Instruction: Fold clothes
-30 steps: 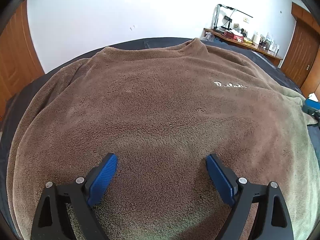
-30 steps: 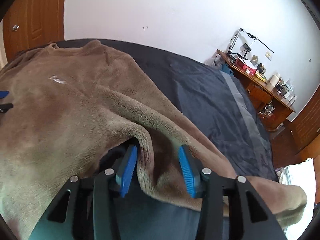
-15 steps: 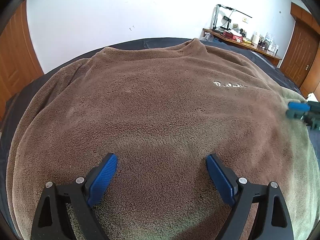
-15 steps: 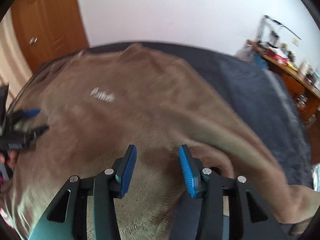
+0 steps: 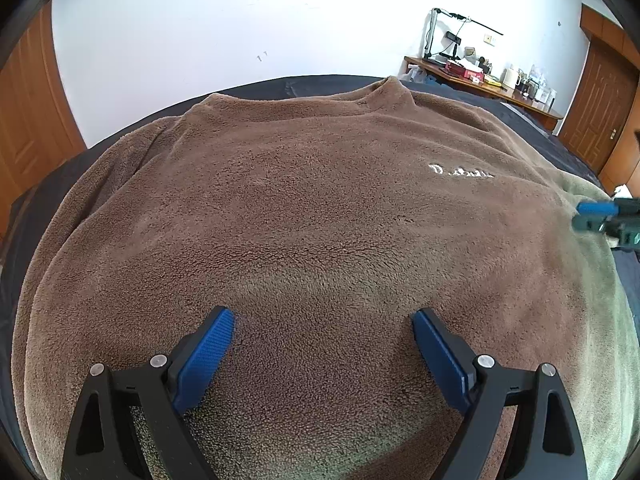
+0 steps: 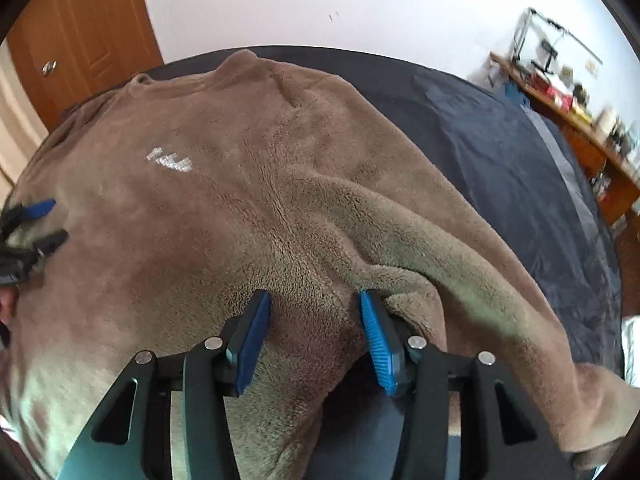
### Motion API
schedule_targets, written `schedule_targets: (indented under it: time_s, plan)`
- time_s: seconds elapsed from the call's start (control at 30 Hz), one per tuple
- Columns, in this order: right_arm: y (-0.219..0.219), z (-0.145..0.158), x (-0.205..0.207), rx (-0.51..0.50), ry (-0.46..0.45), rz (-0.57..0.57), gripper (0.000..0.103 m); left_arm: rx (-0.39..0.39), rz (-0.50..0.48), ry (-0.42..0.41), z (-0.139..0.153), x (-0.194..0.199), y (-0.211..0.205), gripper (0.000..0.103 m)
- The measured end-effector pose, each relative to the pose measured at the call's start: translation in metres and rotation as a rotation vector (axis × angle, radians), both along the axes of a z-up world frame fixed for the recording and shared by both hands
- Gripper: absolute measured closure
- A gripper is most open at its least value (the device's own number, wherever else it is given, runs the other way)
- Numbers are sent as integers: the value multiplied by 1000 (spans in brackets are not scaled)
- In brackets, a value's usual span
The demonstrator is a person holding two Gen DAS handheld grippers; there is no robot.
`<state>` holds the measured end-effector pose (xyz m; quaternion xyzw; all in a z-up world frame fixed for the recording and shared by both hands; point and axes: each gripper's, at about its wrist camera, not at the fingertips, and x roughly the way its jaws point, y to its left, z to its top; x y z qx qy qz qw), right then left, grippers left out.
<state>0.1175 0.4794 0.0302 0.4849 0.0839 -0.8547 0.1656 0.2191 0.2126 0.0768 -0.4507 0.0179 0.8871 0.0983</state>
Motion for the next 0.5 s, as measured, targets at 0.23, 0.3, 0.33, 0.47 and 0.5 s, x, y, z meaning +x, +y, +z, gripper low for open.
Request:
schedule_targets:
  time_s: [0.23,0.3,0.33,0.47,0.5]
  plan:
    - [-10,27,-38,-82,12,-43,51,-1,-2,1,0,-1,0,11]
    - [-12,22,-59,-119,-14,-79,51,0,-2,1,0,-1,0,11]
    - [-13,19,-71,-140,-30,-99,51,0,-1,1,-1,-1,0,11]
    - [-18,2,-111,-203,-86,-176,51,7,-2,2,-1,-1,0,11]
    - [-19,-3,-116,-196,-91,-189,51,13,-2,2,0,-1,-1,11]
